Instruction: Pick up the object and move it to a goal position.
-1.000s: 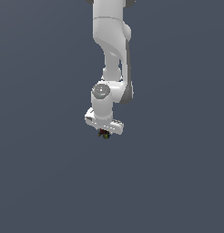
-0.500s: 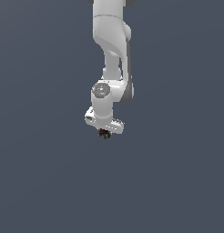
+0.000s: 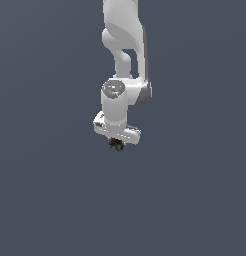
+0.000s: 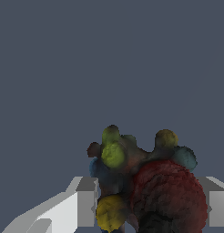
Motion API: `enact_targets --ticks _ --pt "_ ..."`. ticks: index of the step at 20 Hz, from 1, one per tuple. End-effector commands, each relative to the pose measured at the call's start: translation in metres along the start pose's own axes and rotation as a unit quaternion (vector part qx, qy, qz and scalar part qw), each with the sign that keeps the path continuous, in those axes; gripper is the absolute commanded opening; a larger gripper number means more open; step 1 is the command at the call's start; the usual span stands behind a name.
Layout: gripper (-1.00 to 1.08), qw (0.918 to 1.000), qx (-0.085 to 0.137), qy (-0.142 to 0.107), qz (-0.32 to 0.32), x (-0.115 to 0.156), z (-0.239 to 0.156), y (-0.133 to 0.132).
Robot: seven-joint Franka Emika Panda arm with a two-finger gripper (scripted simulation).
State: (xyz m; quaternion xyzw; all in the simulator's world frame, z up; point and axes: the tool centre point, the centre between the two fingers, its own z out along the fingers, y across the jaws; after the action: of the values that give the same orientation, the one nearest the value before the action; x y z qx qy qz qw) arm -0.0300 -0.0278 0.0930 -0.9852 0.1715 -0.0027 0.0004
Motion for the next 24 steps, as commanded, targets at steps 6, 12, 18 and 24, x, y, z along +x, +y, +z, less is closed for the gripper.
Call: enact_targets --ticks 6,12,18,24 --pt "-1.0 1.0 -0.001 0.0 0.0 0.016 -0.071 -0.022" --pt "-1.0 1.0 -0.001 0.0 0.0 0.029 -0.13 -0.042" --pt "-1.0 1.0 -0.001 0.0 0.001 0.043 -0.187 -0.061" --pt "-1.0 1.0 -0.001 -0.001 0.0 0.055 -0.235 -0.077"
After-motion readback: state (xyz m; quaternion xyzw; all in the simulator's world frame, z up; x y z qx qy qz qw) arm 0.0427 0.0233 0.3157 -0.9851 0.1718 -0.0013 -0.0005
